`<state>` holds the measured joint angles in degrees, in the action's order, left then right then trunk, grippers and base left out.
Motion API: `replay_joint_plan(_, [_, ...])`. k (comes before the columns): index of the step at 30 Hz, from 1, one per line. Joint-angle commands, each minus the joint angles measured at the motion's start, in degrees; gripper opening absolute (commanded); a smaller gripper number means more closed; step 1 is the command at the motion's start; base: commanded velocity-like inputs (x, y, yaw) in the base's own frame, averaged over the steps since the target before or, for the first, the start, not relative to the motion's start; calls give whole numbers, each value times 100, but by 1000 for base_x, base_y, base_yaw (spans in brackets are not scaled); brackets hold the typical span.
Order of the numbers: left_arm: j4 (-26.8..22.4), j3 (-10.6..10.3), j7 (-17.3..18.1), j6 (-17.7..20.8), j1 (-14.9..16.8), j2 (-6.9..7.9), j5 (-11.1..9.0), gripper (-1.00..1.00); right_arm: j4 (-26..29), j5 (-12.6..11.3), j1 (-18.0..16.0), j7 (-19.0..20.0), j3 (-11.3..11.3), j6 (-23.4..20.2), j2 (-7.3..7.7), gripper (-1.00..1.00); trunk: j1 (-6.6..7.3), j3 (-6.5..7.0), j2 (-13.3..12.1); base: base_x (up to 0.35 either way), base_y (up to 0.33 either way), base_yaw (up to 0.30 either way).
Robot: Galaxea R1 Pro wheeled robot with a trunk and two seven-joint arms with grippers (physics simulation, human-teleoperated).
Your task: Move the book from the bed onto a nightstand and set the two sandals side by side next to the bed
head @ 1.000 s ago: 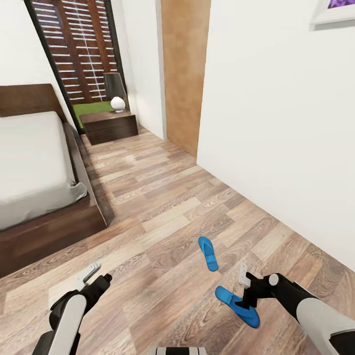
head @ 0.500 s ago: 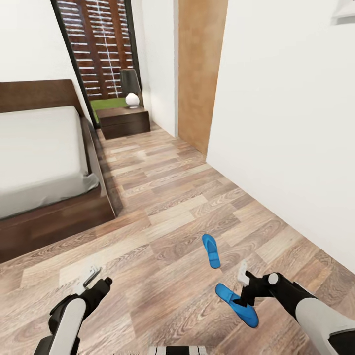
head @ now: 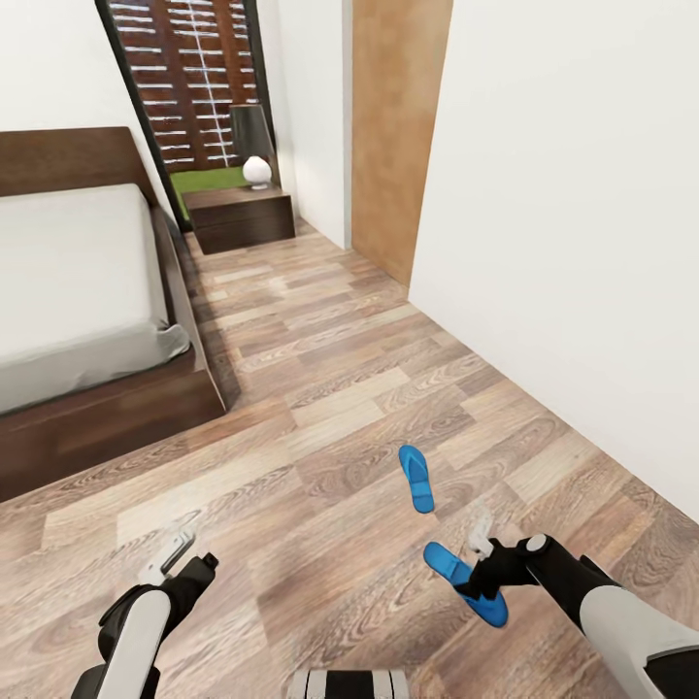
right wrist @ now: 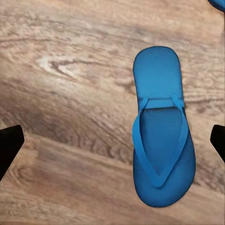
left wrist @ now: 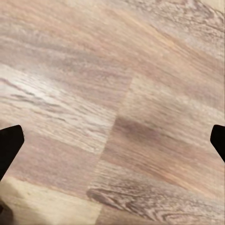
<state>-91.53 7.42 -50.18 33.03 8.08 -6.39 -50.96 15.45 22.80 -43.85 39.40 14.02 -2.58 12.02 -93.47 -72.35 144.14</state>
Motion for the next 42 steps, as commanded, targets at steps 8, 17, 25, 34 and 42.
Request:
replay_joint_plan(8, [-13, 2, -68, 8, 1, -3, -50, 100, 26, -86, 0, 26, -23, -193, 2, 100, -19, -183, 13, 0, -1, 1])
replay_joint_plan(17, [-14, -3, -75, 2, 0, -2, -54, 100, 57, -122, 0, -285, -30, -44, 2, 100, -42, -382, 25, 0, 0, 0])
replay_joint_plan(25, [-14, -131, -59, 2, 0, 9, -54, 100, 103, -122, 0, -725, -31, 605, 7, 100, -63, -559, 36, 0, 0, 0])
replay_joint_plan(34, [-14, -222, -54, 2, 1, 14, -53, 100, 114, -96, 0, -832, 18, 1071, 19, 100, -86, -759, 48, 0, 0, 0])
replay_joint_plan(42, [-14, -238, -45, -4, 1, 21, -54, 100, 115, -62, 0, -873, 66, 1187, 36, 100, -107, -936, 58, 0, 0, 0])
